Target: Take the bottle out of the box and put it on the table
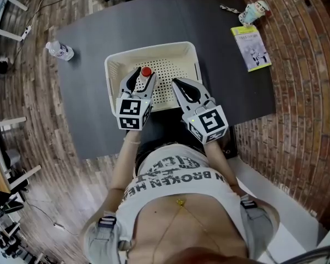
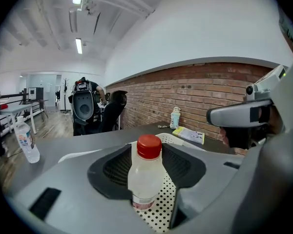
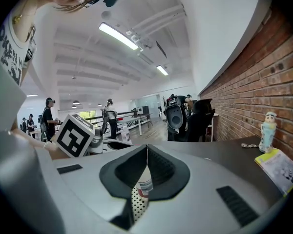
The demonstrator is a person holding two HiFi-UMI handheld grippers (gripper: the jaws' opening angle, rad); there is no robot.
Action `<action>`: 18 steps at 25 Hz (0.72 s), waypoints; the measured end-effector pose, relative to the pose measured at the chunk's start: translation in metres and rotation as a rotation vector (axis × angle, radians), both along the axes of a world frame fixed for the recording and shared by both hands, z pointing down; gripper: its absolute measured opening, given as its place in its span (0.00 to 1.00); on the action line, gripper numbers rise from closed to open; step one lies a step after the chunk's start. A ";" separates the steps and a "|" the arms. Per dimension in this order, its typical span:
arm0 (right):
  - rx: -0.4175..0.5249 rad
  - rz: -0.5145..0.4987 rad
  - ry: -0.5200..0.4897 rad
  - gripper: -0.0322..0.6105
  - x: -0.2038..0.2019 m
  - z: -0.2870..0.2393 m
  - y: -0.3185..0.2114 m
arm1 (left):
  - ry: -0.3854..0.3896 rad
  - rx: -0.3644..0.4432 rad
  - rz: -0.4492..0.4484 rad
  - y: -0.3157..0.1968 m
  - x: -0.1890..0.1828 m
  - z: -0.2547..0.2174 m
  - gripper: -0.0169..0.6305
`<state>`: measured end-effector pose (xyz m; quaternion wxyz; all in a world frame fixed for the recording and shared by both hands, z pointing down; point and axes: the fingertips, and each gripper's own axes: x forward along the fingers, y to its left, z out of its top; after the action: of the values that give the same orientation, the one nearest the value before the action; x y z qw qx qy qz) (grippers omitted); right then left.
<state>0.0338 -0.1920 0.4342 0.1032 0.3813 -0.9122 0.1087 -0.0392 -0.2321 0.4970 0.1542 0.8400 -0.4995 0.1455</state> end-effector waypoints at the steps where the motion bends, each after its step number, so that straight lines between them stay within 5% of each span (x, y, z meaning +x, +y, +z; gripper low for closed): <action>1: -0.002 0.002 0.000 0.06 0.001 0.001 -0.001 | 0.000 0.002 0.001 -0.002 0.001 0.001 0.30; 18: -0.019 -0.006 0.002 0.06 -0.001 0.009 0.003 | -0.014 0.029 0.028 -0.002 0.003 0.002 0.27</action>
<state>0.0329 -0.1889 0.4433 0.1079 0.3776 -0.9122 0.1169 -0.0358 -0.2344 0.4990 0.1363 0.8481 -0.4907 0.1463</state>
